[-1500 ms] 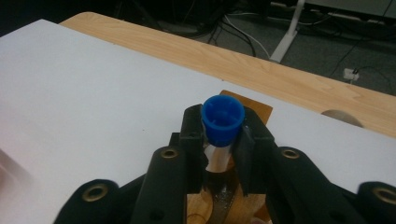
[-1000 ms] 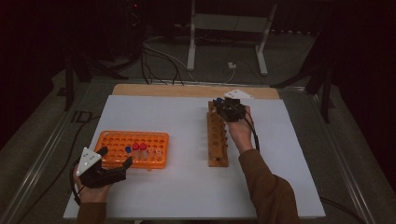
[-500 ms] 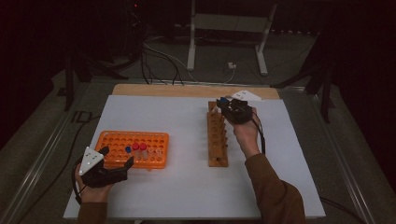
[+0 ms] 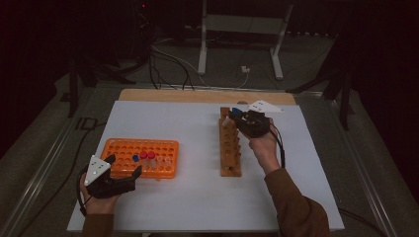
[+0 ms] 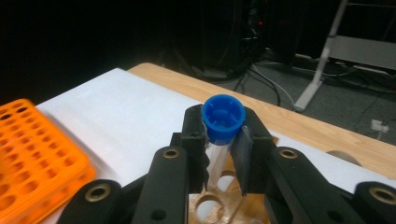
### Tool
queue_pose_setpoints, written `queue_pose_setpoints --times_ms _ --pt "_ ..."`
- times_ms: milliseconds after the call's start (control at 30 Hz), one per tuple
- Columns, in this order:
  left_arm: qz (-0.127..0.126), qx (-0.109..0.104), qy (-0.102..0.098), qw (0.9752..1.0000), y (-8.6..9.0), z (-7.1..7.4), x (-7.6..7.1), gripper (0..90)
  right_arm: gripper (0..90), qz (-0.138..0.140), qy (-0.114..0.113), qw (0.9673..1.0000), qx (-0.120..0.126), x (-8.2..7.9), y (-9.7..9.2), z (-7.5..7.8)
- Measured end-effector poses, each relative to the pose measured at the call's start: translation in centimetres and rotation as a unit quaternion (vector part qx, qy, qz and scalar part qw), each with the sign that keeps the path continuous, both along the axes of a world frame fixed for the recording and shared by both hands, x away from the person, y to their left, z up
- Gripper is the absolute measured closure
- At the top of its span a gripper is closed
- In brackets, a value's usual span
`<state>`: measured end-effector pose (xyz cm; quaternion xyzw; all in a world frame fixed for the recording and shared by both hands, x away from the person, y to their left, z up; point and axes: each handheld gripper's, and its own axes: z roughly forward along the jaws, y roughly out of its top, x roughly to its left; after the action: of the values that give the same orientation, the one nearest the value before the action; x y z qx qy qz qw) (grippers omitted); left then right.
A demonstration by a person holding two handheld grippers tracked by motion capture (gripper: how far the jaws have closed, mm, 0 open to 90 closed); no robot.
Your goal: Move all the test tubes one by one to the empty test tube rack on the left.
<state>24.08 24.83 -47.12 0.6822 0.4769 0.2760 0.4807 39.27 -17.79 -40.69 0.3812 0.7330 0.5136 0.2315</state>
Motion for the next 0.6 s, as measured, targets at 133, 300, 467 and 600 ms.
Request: queue_pose_setpoints --times_ms 133,300,467,600 --pt "-0.002 0.0 -0.003 1.0 -0.1 0.2 -0.1 0.4 76.6 0.018 0.0 0.9998 -0.006 -0.6 0.5 0.0" --pt "-0.005 -0.003 -0.013 0.9999 -0.4 0.8 -0.2 0.4 76.7 0.038 0.008 0.9992 -0.004 -1.3 0.8 0.1" --pt "-0.012 -0.014 -0.023 0.9996 -1.0 1.6 -0.2 0.3 76.6 0.053 0.016 0.9985 -0.003 -1.9 1.0 0.0" --pt "-0.026 -0.008 -0.029 0.9992 -2.1 2.4 0.0 0.4 76.6 0.07 0.027 0.9972 0.001 -2.5 1.2 -0.1"
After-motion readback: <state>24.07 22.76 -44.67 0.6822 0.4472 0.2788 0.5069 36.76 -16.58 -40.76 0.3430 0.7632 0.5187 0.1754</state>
